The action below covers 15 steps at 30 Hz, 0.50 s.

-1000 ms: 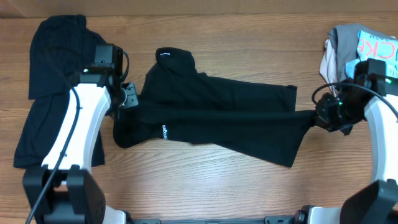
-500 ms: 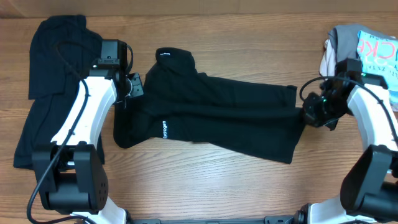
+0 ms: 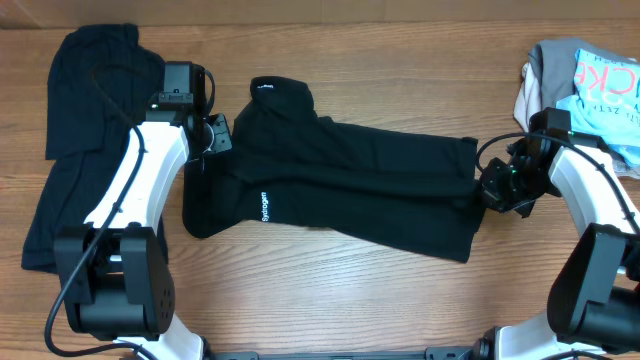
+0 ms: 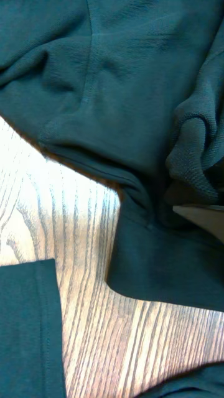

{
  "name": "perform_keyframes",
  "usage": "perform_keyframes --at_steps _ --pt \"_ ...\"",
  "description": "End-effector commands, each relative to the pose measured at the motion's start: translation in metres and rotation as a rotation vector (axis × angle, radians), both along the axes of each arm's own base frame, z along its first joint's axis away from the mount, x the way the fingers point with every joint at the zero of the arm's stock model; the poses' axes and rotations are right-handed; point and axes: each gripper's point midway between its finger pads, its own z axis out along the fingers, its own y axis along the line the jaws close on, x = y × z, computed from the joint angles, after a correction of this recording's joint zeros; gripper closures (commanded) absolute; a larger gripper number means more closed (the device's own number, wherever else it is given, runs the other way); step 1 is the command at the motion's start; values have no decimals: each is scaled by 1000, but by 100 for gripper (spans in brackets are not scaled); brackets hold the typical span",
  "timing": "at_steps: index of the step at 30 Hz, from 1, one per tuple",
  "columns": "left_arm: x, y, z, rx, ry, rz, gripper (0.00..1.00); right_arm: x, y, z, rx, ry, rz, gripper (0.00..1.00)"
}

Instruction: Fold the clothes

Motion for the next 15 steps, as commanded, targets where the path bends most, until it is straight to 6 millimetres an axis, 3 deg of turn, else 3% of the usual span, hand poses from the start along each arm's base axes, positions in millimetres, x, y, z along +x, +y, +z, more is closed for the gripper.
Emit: perform_keyframes --at_steps 1,11,15 --pt "2 3 -4 7 4 -11 96 4 5 2 1 -16 10 96" --pt "-4 8 -5 35 29 -36 96 -5 30 -1 9 24 56 96" --pt "-4 11 11 59 30 -44 96 -5 26 15 6 11 35 96"
